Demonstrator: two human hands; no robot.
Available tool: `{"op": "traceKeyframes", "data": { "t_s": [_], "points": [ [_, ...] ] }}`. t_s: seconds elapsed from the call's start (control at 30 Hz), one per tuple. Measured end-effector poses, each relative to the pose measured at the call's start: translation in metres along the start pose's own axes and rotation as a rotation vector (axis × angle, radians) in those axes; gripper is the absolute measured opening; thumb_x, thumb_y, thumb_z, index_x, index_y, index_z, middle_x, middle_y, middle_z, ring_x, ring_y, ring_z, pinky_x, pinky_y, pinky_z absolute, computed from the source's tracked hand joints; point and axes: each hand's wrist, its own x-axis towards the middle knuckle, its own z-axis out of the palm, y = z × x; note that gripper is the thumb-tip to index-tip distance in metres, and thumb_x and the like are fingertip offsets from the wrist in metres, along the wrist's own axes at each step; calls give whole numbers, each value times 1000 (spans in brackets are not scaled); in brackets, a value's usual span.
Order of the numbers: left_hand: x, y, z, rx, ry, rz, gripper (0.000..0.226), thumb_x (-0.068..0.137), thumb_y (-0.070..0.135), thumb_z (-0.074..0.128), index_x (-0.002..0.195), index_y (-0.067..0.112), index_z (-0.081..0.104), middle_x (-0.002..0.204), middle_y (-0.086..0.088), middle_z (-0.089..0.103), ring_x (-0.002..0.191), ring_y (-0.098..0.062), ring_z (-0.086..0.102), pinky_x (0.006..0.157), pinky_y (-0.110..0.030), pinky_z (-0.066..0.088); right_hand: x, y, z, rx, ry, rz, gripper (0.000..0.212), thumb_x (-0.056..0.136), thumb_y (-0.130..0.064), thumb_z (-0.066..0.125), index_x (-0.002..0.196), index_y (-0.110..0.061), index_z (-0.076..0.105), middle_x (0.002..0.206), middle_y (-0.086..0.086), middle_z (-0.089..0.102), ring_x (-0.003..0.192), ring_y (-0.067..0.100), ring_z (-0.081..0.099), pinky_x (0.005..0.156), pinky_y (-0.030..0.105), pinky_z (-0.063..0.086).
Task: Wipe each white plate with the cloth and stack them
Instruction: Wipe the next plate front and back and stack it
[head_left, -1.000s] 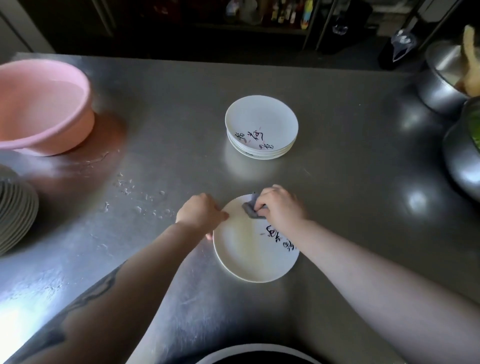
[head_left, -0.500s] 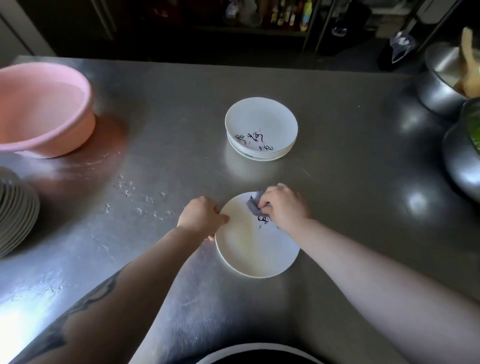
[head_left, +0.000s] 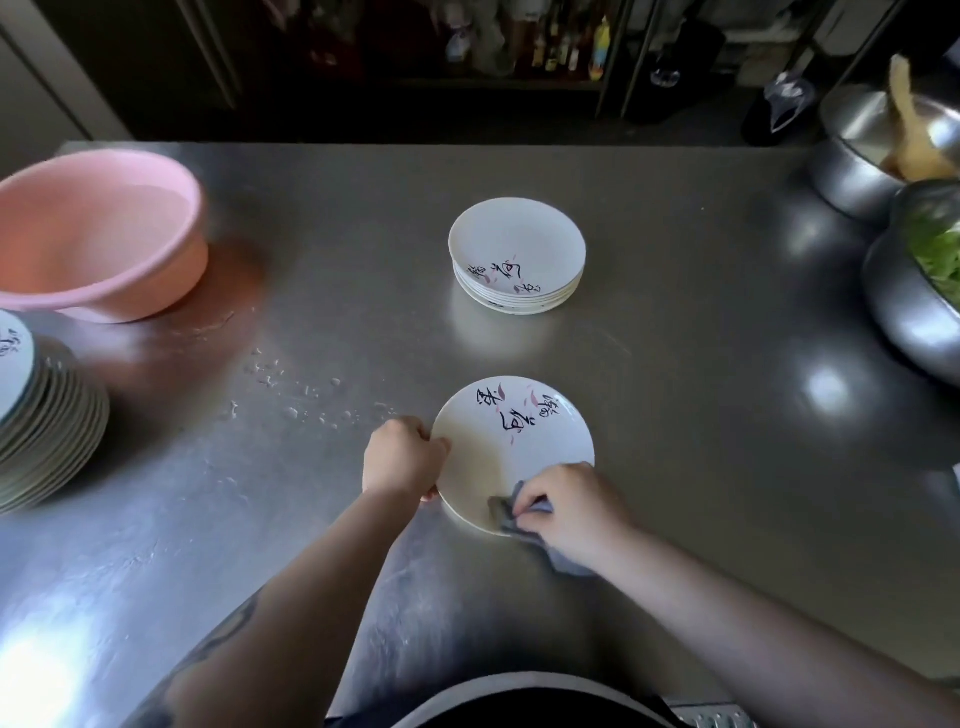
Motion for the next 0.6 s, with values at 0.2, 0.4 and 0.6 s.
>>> {"op": "traceKeyframes", "data": {
  "t_s": [0.2,0.4,0.6],
  "points": [
    [-5,-4,2,-80,56,29,20,82,13,68,77,-4,58,58,-18,65,44,-29,64,47,-34,53,14,-26,15,158,10,-69,9,75,-20,73,83,-25,76,84,-6,73,83,16,64,75,25,49],
    [-14,-28,-25,-234,-30,149,12,86,20,75,95,14,69,77,-2,72,65,-20,70,63,-38,60,-1,0,-16,476,207,-13,21,73,-10,77,68,-30,73,74,-11,73,78,12,67,77,28,49],
    [-49,-31,-15,-11,-126,674,20,74,16,85,81,30,72,88,18,69,89,0,62,84,-16,46,-18,24,-30,603,367,26,32,72,-4,79,67,-35,71,71,-17,72,70,6,67,71,27,49]
  ]
}}
